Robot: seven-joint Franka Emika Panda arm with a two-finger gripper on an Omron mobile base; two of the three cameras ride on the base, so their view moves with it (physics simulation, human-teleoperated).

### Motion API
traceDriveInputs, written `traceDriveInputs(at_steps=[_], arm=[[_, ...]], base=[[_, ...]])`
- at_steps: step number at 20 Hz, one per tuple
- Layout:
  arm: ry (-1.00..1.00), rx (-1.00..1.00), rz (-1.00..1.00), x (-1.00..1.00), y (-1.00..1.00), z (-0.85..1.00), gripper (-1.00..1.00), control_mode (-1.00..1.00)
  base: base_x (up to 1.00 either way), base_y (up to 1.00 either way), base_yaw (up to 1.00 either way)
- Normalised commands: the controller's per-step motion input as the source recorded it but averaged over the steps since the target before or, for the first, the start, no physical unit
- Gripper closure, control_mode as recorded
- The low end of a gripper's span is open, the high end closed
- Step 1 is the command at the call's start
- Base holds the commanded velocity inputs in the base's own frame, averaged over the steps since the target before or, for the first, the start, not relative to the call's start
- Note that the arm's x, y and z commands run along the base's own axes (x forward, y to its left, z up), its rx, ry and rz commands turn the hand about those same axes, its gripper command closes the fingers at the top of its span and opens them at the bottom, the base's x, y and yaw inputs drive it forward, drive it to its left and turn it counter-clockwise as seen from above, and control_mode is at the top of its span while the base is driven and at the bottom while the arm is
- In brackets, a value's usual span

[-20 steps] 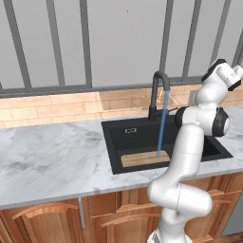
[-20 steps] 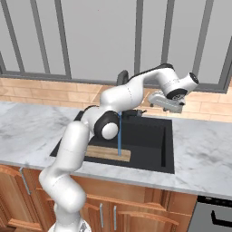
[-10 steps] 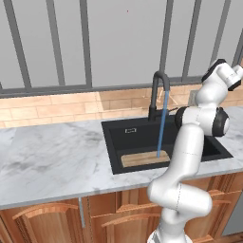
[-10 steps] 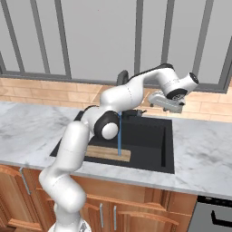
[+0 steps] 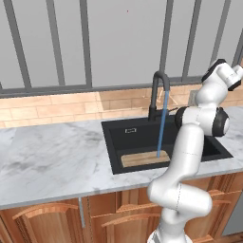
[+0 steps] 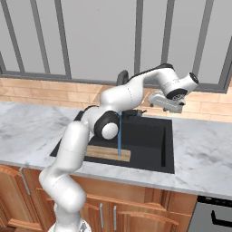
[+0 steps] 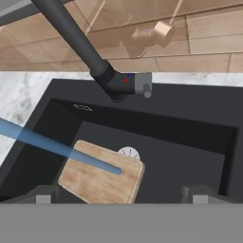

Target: Turn on the sink faucet with hot water and rinse the cutting board for ten seconds, then turn off the faucet. Push the cutting board to reach the water if necessary.

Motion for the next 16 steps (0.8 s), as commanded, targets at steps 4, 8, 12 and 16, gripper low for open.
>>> traceDriveInputs(at_steps=[4, 8, 12, 16], arm=[[0.00, 0.00, 0.00, 0.00, 0.00, 0.00, -1.00, -1.00], [0.00, 0.00, 0.00, 0.00, 0.00, 0.00, -1.00, -1.00], [0.00, 0.00, 0.00, 0.00, 0.00, 0.00, -1.00, -1.00], [0.00, 0.00, 0.00, 0.00, 0.00, 0.00, -1.00, -1.00]], base=[[0.00, 0.00, 0.00], [0.00, 0.00, 0.00], [0.00, 0.00, 0.00], [0.00, 0.00, 0.00]])
